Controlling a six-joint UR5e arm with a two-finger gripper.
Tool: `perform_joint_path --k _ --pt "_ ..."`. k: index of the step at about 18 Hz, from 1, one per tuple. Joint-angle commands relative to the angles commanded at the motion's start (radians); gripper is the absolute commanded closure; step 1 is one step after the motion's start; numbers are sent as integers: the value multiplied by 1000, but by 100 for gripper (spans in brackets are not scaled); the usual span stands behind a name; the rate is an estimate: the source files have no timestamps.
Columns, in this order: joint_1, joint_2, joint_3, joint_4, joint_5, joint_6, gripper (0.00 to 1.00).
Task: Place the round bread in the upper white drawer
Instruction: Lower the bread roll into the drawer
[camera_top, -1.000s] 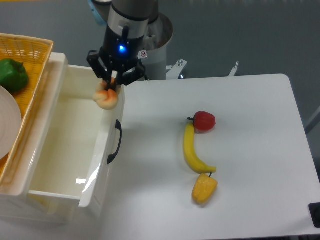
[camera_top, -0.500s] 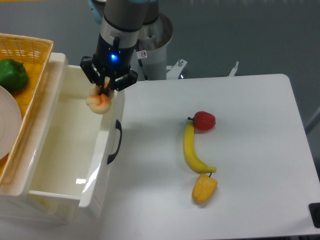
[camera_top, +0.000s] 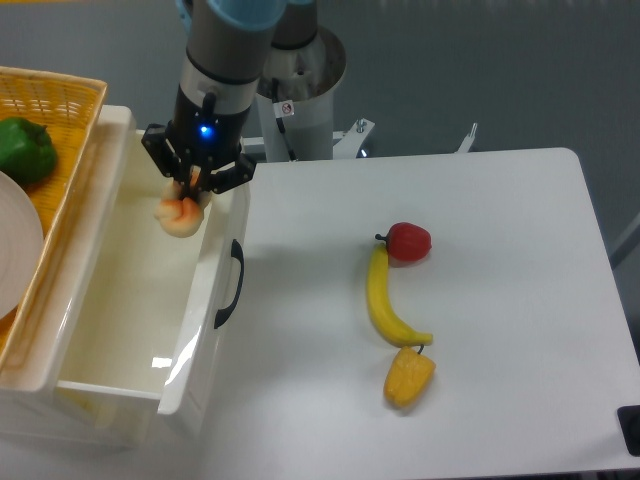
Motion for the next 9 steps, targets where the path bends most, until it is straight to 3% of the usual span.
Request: perform_joint_path --k 4,9 --pt "-12 -2 -5 3 0 9 82" --pt "-20 -17 -6 28 0 12 56"
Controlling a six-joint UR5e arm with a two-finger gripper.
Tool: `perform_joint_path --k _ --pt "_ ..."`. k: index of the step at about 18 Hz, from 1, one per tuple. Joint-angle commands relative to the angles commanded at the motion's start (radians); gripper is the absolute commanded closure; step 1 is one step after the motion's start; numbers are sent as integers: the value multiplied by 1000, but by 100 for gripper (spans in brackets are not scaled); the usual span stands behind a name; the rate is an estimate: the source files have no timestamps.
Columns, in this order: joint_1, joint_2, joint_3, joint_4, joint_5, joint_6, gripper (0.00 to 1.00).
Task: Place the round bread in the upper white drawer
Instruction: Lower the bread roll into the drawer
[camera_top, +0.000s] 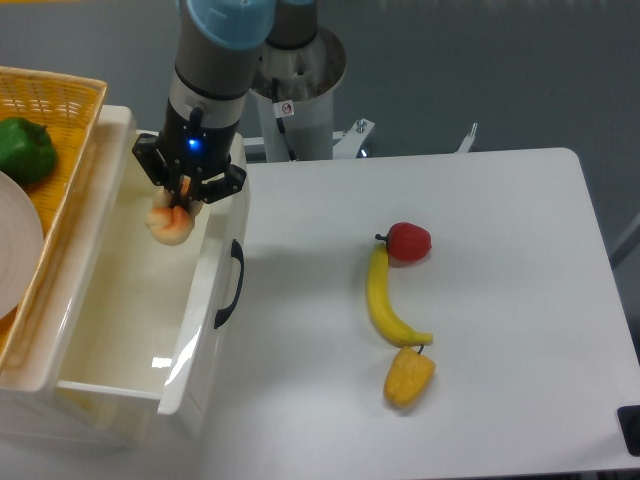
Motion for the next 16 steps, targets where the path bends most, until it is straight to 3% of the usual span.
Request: perform_joint_path --k 16 --pt "-12 5 2 12 0 2 48"
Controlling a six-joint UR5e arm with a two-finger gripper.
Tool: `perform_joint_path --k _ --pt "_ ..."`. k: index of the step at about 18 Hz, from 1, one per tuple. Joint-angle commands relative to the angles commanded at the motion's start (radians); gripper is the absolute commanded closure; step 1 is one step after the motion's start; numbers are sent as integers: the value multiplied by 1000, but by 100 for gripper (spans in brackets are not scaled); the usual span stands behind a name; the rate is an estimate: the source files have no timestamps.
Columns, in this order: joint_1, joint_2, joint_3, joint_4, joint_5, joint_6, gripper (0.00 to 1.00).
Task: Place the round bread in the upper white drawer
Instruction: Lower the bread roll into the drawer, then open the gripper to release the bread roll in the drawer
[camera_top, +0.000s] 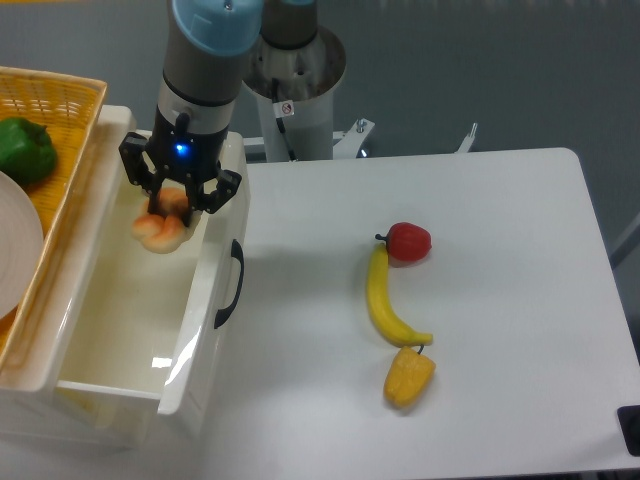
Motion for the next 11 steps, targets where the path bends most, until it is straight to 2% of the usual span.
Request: perform_joint_path --k 11 --pt "0 5 0 0 0 2 46"
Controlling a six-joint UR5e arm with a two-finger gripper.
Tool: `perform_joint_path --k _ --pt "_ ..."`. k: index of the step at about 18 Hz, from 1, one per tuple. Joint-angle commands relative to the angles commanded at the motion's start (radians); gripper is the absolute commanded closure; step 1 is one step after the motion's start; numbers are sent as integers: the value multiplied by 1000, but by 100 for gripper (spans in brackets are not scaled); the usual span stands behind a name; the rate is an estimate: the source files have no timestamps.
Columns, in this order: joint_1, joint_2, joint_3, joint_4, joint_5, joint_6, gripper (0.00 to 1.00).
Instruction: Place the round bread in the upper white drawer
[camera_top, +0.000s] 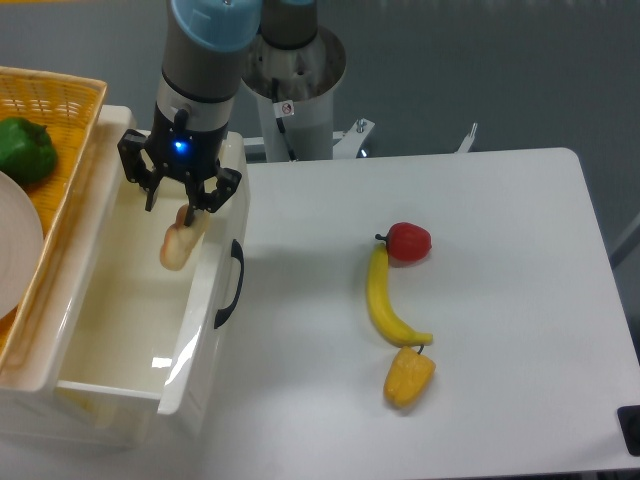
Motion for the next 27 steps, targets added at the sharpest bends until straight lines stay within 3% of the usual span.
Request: perform_joint_path --k 14,19,21,27 --pt "2 -2 3 2 3 21 46" --pt "47 2 12 2 3 63 46" --pt "75 2 11 0 3 98 36" --pt "175 2 5 0 3 198 25"
